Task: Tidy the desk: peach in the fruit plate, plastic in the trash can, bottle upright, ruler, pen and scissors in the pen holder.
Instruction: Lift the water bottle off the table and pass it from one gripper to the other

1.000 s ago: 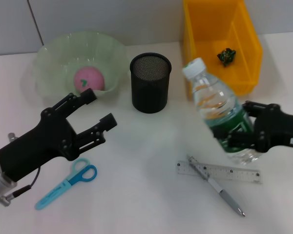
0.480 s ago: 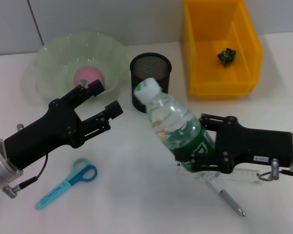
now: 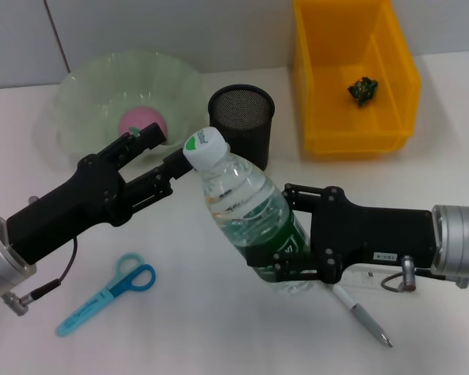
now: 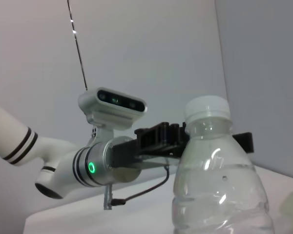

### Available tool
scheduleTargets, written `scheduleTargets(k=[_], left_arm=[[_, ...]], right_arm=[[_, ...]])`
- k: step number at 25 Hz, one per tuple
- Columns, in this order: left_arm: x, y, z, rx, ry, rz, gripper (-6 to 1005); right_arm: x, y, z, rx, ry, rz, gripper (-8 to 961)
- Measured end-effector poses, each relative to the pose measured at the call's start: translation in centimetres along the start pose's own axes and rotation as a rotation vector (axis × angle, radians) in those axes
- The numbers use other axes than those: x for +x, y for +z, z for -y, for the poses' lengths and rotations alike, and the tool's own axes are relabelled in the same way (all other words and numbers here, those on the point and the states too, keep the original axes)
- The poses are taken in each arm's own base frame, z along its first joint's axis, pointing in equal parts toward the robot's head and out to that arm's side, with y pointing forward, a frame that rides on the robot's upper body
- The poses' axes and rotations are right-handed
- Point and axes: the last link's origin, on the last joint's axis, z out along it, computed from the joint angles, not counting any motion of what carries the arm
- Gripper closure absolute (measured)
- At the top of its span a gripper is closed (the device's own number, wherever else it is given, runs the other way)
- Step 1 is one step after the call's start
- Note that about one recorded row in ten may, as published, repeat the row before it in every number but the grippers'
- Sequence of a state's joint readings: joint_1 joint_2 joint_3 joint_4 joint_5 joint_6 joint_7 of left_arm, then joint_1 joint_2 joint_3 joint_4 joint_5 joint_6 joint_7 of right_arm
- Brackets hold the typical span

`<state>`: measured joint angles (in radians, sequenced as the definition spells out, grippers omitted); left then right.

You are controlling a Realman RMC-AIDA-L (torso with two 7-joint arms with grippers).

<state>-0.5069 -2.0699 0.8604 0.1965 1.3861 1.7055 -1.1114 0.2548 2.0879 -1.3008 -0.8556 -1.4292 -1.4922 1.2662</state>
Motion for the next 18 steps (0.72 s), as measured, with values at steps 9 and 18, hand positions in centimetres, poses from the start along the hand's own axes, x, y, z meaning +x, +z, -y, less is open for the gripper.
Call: scheduleTargets(k=[9, 18], left_arm=[[-0.01, -0.6, 0.03, 0.011, 0.003, 0.001, 178], [0.09, -0.76, -0.48, -0.022, -0.002, -0.005, 179]], right_arm=[[-0.36, -0.6, 0.15, 0.024, -0.016, 0.054, 158], [-0.22, -0.55, 0.59, 0.041, -0.022, 0.06, 155]])
